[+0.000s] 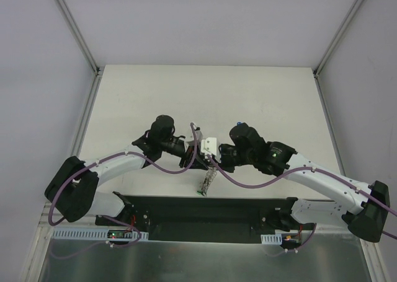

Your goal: Put the keys on the keyring

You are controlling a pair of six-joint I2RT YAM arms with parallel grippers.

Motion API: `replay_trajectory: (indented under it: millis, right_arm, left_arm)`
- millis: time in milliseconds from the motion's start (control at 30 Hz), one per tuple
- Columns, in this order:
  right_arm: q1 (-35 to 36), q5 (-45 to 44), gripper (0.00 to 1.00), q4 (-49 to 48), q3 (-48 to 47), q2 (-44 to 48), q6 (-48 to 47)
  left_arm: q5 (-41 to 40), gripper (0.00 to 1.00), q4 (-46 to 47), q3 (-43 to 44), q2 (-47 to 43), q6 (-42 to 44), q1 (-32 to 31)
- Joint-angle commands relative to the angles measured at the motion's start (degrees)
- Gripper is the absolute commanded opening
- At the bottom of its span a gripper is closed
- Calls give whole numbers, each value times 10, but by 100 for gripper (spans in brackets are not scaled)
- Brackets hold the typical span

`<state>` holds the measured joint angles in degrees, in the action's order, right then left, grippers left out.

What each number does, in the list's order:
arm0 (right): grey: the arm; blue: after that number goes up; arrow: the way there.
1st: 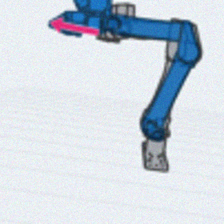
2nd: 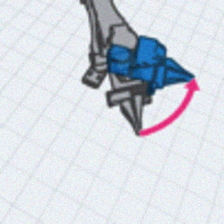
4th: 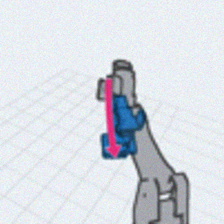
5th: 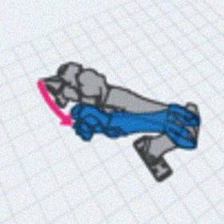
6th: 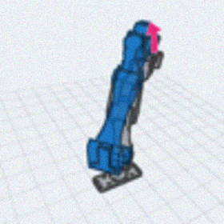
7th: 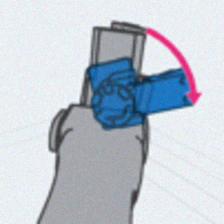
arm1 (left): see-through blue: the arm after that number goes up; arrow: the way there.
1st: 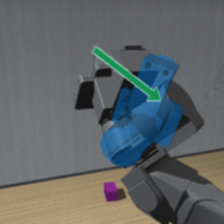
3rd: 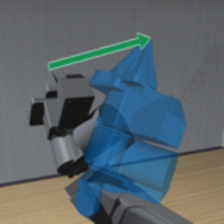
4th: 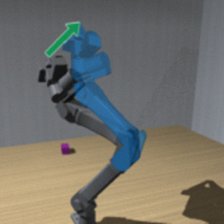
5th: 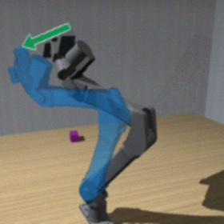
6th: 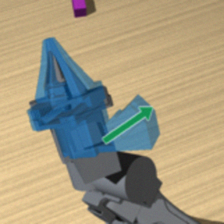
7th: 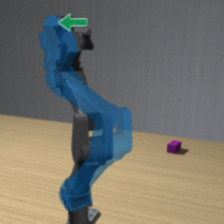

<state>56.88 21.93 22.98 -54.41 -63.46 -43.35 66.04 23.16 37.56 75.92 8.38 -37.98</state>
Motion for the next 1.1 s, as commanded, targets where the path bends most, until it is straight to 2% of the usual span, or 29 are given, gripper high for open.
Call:
replay_trajectory:
  millis: [0, 67, 133, 167, 500, 800, 967, 1000, 1067]
  right_arm:
    - [2, 17, 1, -22, -32, 5, -4]
    - [2, 16, 1, -22, -32, 5, -4]
    - [2, 14, 1, -22, -31, 6, -3]
    - [2, 11, 1, -21, -28, 9, -3]
    - [2, -38, 1, 4, 11, 57, 19]
    - [1, -39, 1, -12, 43, 62, 43]
    - [1, -58, 1, -45, 59, 70, 59]
    - [1, -63, 4, -65, 62, 78, 60]
    - [2, -79, 18, -81, 69, 102, 64]
  left_arm:
    - [32, 19, 7, 24, 7, 3, -7]
    - [32, 15, 7, 26, 9, 1, -8]
    - [23, 3, 7, 25, 5, 1, -8]
    - [18, 0, 7, 23, 3, 2, -8]
    - [-25, 0, -14, 3, -61, -2, 19]
    - [-61, 0, 77, -28, -115, -75, 37]
    - [-80, 0, 83, -34, -128, -82, 37]
    - [-84, 0, 78, -35, -132, -82, 37]
    - [-93, 0, 70, -35, -133, -82, 37]
